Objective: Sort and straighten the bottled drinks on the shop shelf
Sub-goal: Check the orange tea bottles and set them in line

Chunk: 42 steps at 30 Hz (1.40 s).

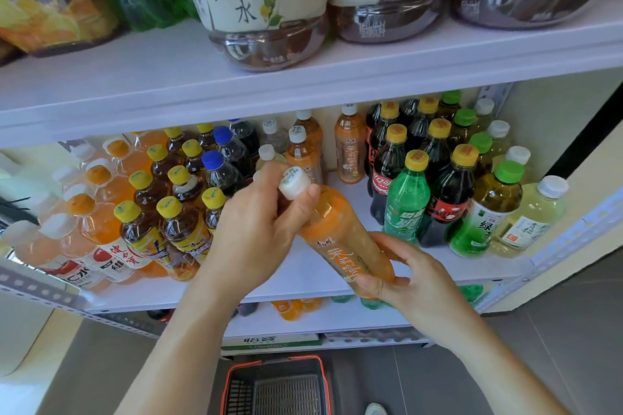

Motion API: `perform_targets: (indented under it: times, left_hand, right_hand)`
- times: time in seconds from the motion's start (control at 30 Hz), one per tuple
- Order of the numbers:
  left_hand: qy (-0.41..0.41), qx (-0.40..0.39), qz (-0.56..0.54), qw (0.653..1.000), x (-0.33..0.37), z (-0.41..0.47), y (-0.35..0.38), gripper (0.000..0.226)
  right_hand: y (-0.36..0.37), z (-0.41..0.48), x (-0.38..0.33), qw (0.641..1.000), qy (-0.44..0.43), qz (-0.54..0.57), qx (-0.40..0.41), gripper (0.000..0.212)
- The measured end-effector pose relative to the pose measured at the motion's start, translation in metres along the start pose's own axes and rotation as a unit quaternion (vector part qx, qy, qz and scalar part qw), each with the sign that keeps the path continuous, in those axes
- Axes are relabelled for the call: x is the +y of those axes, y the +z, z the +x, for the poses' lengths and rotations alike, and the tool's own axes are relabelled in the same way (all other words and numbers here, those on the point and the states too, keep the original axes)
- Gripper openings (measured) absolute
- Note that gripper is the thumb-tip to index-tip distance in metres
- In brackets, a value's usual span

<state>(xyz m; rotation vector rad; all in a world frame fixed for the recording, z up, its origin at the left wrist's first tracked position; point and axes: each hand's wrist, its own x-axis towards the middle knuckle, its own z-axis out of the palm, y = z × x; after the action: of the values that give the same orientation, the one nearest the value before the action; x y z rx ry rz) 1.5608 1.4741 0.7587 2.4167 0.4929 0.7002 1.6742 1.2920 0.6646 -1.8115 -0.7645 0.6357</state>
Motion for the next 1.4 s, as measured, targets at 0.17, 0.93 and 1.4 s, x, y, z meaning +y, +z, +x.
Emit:
perform_targets:
  times: [0.17,0.93,1.4]
  left_hand:
    - [0.082,0.002,0.172,0.982,-0.006,0.009,0.024,0.056]
    - [-0.12,-0.086,0.097,0.984,-0.043,0.162,0.14,0.039]
    - [0.018,-0.133,0.448,0.884,-0.076,0.132,0.093,0.042]
  right_hand:
    - [-0.033,0.013,-0.025,0.96,-0.137,-0.171,0.175,0.044]
    - [-0.055,0.073,-0.004,0.907,-0.189,-0.316,0.203,0.063]
    - [-0.025,0.046,0.01,0.884,-0.246,-0.244,0.314,0.049]
